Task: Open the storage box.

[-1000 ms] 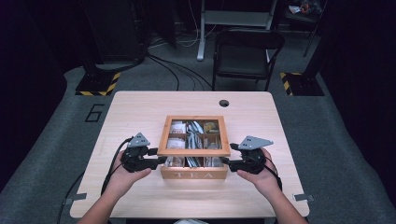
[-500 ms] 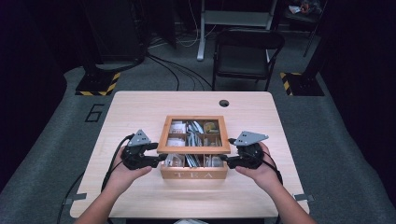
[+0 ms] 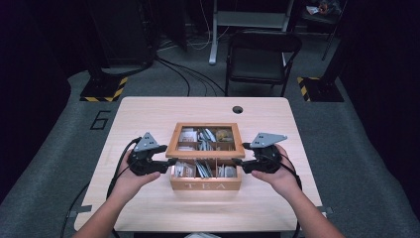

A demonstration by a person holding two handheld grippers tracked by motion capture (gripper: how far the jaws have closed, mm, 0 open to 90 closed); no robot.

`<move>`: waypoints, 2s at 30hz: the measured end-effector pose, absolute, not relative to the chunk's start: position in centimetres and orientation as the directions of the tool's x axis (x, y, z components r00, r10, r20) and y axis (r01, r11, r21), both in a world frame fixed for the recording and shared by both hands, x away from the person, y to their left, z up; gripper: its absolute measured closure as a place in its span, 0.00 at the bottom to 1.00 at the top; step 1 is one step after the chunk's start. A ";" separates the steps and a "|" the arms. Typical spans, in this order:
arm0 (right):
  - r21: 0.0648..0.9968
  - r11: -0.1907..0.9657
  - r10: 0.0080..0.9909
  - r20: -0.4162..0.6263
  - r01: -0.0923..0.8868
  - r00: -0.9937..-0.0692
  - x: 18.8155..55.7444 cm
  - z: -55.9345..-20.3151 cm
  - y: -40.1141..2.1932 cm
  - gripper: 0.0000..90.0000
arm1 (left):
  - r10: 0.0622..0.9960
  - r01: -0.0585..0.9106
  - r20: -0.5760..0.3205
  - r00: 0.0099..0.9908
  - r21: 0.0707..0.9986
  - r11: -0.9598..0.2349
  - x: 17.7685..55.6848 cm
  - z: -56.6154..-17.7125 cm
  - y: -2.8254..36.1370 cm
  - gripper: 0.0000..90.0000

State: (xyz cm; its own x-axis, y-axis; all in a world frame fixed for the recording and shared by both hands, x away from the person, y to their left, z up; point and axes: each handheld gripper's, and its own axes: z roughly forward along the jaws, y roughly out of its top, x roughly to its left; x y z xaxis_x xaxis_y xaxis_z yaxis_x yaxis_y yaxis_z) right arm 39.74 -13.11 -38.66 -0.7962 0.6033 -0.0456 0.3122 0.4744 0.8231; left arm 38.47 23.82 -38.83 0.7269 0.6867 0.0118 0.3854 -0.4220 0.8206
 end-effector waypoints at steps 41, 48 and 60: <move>0.838 0.434 0.598 0.006 0.330 -0.801 43.6 -34.5 -13.4 0.43 | 0.662 0.383 -0.026 0.749 0.832 -0.401 42.1 -34.2 24.3 0.50; 0.839 0.422 0.601 0.025 0.344 -0.799 44.4 -33.8 -13.6 0.47 | 0.663 0.356 -0.005 0.749 0.847 -0.395 42.8 -33.9 24.4 0.52; 0.837 0.411 0.609 0.043 0.361 -0.792 45.2 -33.0 -13.8 0.51 | 0.690 0.344 0.034 0.723 0.849 -0.402 44.9 -35.7 24.0 0.52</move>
State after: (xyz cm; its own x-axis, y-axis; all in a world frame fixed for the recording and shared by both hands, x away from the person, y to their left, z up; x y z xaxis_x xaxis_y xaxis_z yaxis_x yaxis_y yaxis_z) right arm 45.25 -13.79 -33.01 -0.7919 0.6091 0.0425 0.3609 0.4108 0.8373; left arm 44.87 23.98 -35.71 0.7227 0.6903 0.0337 0.3442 -0.4018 0.8485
